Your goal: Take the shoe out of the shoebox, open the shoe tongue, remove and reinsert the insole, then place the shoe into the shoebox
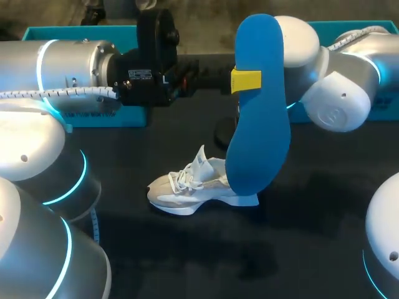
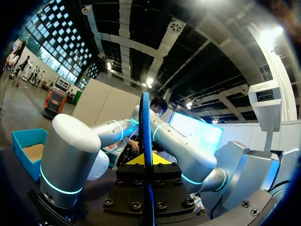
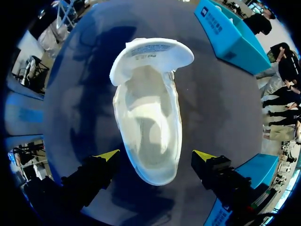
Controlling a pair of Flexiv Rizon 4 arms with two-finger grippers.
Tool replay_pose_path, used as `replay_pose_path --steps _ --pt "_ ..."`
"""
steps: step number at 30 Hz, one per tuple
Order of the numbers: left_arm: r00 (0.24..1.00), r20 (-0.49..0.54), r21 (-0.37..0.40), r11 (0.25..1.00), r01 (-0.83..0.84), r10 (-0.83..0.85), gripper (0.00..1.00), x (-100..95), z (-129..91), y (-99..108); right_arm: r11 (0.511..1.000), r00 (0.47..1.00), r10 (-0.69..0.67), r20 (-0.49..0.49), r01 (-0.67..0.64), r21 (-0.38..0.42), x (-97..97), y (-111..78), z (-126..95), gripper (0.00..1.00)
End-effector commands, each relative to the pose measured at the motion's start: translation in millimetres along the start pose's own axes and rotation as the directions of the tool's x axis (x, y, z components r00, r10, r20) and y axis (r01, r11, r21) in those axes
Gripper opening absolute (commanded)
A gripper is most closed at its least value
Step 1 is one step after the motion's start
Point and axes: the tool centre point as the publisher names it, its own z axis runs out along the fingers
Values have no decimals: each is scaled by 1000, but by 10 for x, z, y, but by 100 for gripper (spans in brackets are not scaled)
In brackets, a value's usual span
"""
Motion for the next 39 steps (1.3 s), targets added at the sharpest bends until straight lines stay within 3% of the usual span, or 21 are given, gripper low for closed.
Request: replay_pose_path --steps 1,17,24,32,39 --pt "1000 1 -1 1000 0 0 0 2 1 9 1000 1000 0 2 0 -1 7 -8 7 100" --pt "1000 1 -1 1000 0 0 0 2 1 9 1000 1000 0 2 0 -1 7 -8 7 100" --pt "1000 1 -1 1000 0 0 0 2 1 9 998 999 -52 -3 52 43 -184 246 68 100" --pt "1000 1 -1 1000 0 0 0 2 1 9 997 997 -74 3 74 26 -365 327 233 100" --pt "1000 1 -1 1000 0 0 0 2 1 9 995 996 -87 -14 87 37 -382 419 438 100"
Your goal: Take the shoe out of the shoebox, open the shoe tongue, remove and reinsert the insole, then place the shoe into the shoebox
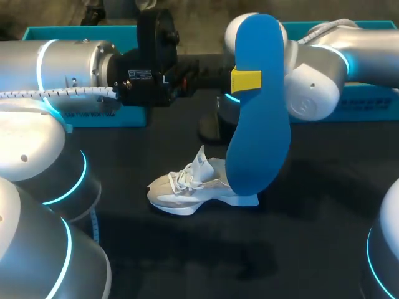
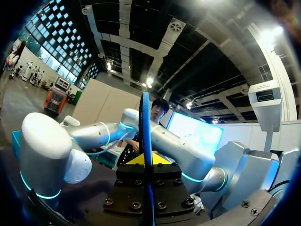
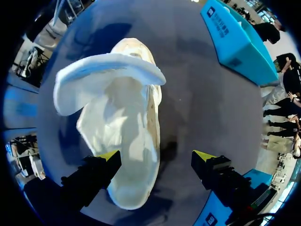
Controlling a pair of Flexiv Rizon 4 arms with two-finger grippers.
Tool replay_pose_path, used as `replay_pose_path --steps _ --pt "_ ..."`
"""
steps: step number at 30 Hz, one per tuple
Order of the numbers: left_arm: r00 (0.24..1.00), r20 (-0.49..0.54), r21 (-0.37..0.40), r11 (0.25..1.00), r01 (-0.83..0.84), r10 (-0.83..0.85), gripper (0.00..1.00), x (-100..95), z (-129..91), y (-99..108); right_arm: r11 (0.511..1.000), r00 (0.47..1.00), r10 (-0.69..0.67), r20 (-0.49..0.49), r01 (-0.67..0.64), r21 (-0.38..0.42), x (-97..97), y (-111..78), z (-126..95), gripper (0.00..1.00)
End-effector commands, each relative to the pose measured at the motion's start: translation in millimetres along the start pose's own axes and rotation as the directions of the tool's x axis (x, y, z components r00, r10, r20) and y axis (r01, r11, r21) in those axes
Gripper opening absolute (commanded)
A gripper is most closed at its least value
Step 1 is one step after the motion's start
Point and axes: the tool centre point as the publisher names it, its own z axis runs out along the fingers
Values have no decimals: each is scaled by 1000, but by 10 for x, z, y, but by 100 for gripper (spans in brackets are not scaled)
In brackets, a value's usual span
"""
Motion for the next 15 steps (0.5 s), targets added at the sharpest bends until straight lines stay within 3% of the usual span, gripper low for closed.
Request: replay_pose_path --steps 1,11,12,13,14,15 --pt "1000 1 -1 1000 0 0 0 2 1 8 1000 1000 -2 -12 3 15 -44 106 204 100" --pt "1000 1 -1 1000 0 0 0 2 1 8 1000 999 16 -31 -15 19 -68 138 402 100" --pt "1000 1 -1 1000 0 0 0 2 1 8 1000 999 20 -32 -19 16 -70 140 412 96" --pt "1000 1 -1 1000 0 0 0 2 1 8 999 999 30 -38 -30 14 -72 138 424 64" --pt "1000 1 -1 1000 0 0 0 2 1 8 999 999 34 -38 -33 13 -72 137 426 48" --pt "1000 1 -1 1000 0 0 0 2 1 8 999 999 35 -38 -34 13 -72 137 426 45"
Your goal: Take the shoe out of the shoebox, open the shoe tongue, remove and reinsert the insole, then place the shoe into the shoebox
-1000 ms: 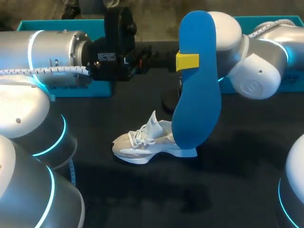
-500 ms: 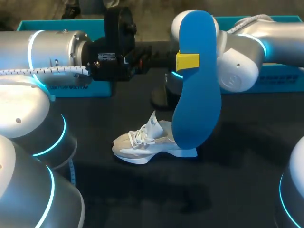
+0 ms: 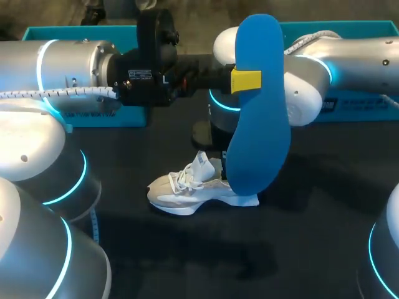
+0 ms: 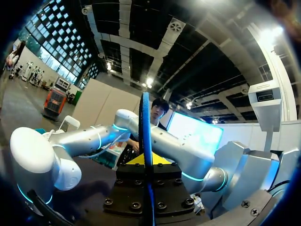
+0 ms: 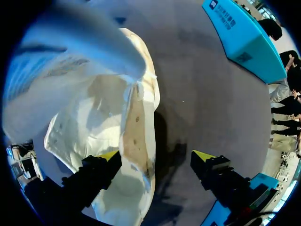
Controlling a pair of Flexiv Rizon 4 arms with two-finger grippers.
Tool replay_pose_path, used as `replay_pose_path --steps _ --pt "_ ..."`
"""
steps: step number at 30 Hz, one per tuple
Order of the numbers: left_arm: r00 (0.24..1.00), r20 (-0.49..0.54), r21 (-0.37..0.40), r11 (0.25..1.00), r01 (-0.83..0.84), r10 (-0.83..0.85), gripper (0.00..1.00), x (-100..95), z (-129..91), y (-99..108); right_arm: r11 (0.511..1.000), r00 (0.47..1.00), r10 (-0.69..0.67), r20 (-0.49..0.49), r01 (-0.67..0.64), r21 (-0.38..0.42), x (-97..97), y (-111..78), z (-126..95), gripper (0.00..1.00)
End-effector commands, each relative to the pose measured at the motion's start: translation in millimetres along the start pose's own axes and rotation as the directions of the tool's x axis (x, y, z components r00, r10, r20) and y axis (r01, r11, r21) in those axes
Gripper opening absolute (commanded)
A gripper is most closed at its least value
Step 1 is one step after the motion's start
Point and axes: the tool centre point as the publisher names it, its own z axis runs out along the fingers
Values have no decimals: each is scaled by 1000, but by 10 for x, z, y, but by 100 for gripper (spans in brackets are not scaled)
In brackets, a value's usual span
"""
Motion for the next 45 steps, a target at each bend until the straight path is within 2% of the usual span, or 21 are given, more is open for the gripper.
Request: replay_pose_path --steps 1,2,3,5,13,18,22,25,28,29,45 --pt "1000 1 -1 1000 0 0 0 2 1 8 1000 1000 9 -1 -9 6 -23 38 52 36" --pt "1000 1 -1 1000 0 0 0 2 1 8 1000 1000 13 -1 -13 4 -21 33 47 26" --pt "1000 1 -1 1000 0 0 0 2 1 8 1000 1000 18 -1 -18 4 -18 31 45 22" --pt "1000 1 -1 1000 0 0 0 2 1 8 1000 1000 23 -1 -23 3 -11 17 43 0" --pt "1000 1 -1 1000 0 0 0 2 1 8 998 998 55 -5 -55 8 25 -38 -60 0" --pt "1000 1 -1 1000 0 0 0 2 1 8 985 982 169 -82 -166 38 42 -62 -110 0" --pt "1000 1 -1 1000 0 0 0 2 1 8 950 939 314 -141 -311 42 84 -83 -138 0" --pt "1000 1 -1 1000 0 0 0 2 1 8 928 914 372 -162 -369 46 119 -87 -174 0" --pt "1000 1 -1 1000 0 0 0 2 1 8 929 910 369 -188 -369 36 147 -75 -240 0" --pt "1000 1 -1 1000 0 0 0 2 1 8 932 919 356 -168 -361 1 156 -67 -268 0" --pt "1000 1 -1 1000 0 0 0 2 1 8 924 909 376 -178 -382 0 155 -69 -262 0"
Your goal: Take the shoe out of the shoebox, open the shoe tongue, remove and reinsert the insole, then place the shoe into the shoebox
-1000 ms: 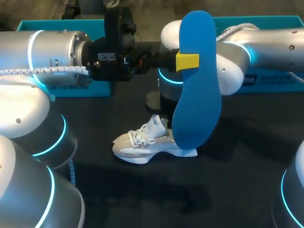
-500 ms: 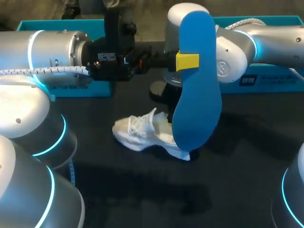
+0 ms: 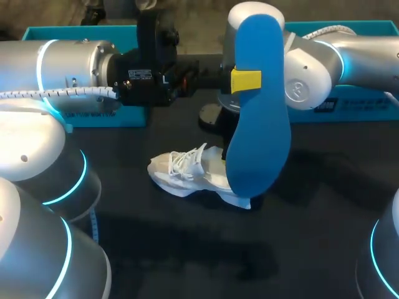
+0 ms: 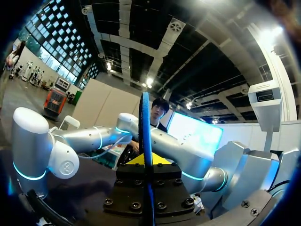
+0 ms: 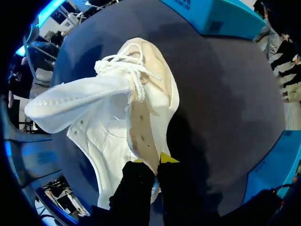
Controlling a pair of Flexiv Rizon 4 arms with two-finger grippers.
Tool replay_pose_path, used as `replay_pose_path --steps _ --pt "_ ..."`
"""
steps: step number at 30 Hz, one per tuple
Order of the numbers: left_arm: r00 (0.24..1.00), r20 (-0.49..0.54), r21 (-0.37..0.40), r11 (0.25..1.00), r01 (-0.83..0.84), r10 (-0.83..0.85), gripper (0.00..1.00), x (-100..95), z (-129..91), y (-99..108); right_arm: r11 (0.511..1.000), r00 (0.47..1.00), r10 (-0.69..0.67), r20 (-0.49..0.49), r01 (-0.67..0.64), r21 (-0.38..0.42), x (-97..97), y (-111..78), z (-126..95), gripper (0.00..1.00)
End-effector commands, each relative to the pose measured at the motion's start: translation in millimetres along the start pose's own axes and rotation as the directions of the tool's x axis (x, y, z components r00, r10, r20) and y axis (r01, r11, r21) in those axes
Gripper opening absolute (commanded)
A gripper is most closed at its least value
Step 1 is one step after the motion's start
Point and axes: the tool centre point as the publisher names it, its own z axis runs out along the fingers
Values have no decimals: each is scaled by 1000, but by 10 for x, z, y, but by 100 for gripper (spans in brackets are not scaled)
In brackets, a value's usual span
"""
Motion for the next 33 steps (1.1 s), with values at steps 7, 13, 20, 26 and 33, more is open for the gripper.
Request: replay_pose_path --steps 7,13,20,26,33 --pt "1000 1 -1 1000 0 0 0 2 1 8 983 983 182 -34 -182 19 125 -13 -70 0" --pt "1000 1 -1 1000 0 0 0 2 1 8 943 941 332 -60 -333 -1 197 -51 -174 0" --pt "1000 1 -1 1000 0 0 0 2 1 8 817 815 567 -118 -575 -42 195 -163 -188 0" --pt "1000 1 -1 1000 0 0 0 2 1 8 698 702 706 -95 -712 -76 219 -229 -203 0" --pt "1000 1 -1 1000 0 0 0 2 1 8 582 595 790 -149 -804 -123 253 -242 -179 0"
